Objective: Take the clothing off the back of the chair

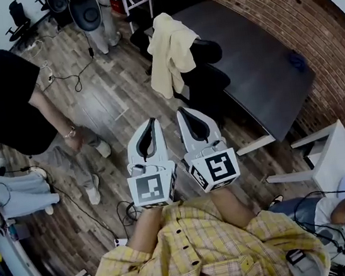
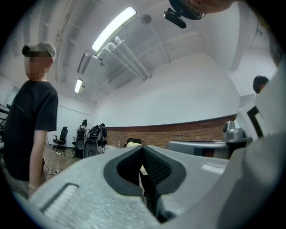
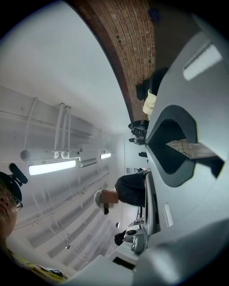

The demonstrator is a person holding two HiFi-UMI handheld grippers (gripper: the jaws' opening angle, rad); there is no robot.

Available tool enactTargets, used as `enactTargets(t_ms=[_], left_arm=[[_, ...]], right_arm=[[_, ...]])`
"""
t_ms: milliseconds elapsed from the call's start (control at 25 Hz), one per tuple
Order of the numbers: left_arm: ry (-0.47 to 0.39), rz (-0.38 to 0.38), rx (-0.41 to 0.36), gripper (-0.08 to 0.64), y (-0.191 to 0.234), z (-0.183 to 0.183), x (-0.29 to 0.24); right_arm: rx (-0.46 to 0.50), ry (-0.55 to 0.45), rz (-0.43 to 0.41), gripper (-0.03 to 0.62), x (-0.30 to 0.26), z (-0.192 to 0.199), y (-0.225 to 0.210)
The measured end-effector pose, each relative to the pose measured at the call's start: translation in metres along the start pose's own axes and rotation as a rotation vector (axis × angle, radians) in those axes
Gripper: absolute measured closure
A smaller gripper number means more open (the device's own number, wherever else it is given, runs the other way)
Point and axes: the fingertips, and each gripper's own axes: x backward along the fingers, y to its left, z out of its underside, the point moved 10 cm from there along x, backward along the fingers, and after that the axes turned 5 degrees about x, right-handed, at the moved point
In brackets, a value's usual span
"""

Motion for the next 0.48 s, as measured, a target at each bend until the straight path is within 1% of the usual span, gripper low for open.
enactTargets(t_ms=[280, 480], left_arm=[[0.011, 0.075, 0.014, 0.56, 0.049, -0.009, -0.061], [0.016, 0.135, 0.017, 0.56, 0.073, -0.015, -0.105]], right_arm=[[0.014, 0.016, 0.068, 0.595, -0.068, 0.0, -0.008], [0.016, 0.02, 0.131, 0.595, -0.107, 0.0, -0.021]])
